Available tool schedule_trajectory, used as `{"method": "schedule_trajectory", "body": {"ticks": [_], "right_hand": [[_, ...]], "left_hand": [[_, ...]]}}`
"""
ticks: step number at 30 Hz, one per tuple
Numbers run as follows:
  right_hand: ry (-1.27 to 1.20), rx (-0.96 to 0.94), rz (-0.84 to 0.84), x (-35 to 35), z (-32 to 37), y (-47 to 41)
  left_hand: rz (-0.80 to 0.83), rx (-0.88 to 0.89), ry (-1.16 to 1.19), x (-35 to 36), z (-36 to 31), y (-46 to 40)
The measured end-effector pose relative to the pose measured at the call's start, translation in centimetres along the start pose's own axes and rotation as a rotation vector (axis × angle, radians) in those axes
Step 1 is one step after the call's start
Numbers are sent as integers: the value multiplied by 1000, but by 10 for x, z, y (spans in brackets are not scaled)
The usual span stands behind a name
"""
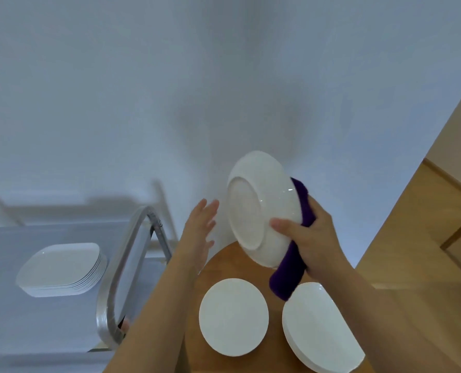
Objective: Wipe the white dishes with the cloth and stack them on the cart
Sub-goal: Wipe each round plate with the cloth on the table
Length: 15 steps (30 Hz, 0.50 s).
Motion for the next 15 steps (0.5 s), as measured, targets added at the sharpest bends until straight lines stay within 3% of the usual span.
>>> {"method": "schedule_trajectory", "body": {"ticks": [3,7,10,15], "right_hand": [[-265,106,11,-5,-2,2],[-370,170,34,-7,-15,8],[-506,234,79,-6,-31,13],[-373,357,36,-14,-57,16]], "left_hand": [[68,-74,293,0,25,4],[28,-23,292,-9,34,0],[113,-64,356,2,36,5],[120,-15,398,-8,26,9]]}}
Point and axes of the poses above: each hand's wrist, its own y-axis away from the middle knuckle, its own x-axis out of the palm, z = x × y, the point moved 8 cm from there along -y, towards the middle knuckle, and after that the axes turned 9 degrees about y, right-handed, at the moved point
